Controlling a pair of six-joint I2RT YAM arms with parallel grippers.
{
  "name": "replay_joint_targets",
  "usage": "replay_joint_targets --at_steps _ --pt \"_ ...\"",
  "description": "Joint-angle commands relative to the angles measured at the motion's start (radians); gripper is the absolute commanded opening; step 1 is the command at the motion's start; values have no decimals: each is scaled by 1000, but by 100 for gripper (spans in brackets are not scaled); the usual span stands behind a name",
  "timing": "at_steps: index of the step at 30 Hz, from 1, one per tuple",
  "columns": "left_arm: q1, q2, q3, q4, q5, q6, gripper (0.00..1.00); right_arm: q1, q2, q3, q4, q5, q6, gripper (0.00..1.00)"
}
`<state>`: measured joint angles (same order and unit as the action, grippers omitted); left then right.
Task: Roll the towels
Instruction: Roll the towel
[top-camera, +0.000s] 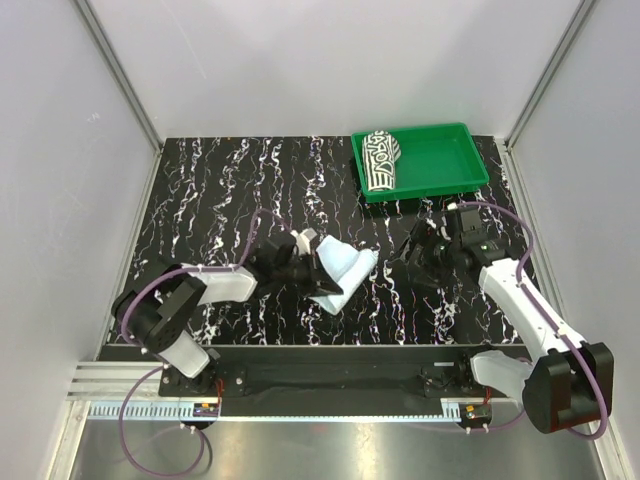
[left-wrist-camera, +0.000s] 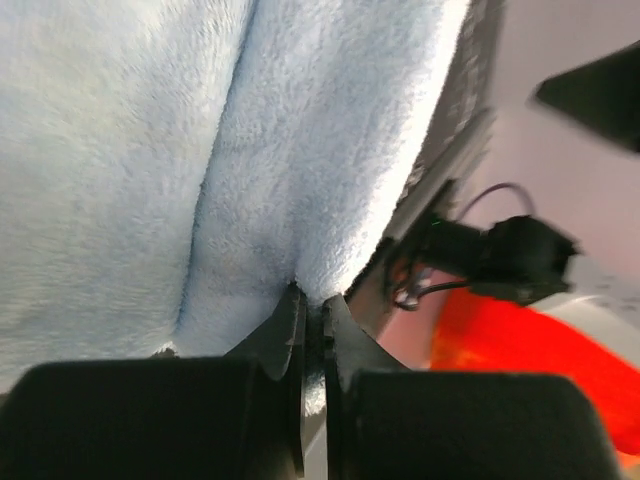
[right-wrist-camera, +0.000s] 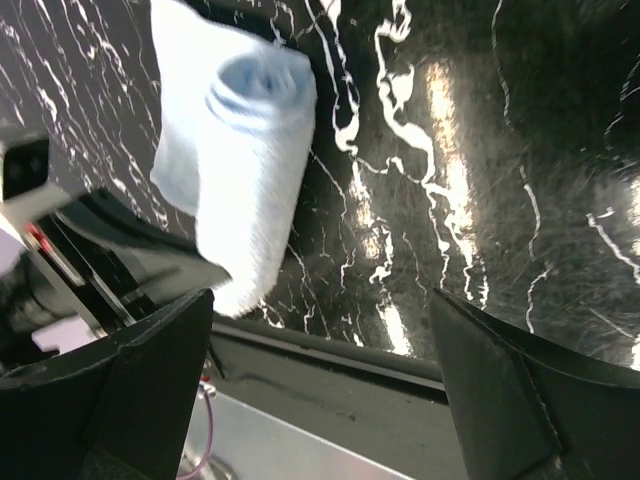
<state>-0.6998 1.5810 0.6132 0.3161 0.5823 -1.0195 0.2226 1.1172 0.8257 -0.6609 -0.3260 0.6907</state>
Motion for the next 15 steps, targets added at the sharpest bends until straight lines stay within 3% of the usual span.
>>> replay_joint_targets --at_steps 1,7,14,15 --pt "84 33 -24 233 198 -122 0 3 -13 -13 98 -97 24 94" --pt "198 114 13 149 258 -97 0 40 4 -46 236 -163 90 90" --pt "307 180 -1 126 289 -102 1 219 186 -13 461 -113 180 57" --pt "318 188 -1 126 295 -99 0 236 217 -8 516 -114 190 46"
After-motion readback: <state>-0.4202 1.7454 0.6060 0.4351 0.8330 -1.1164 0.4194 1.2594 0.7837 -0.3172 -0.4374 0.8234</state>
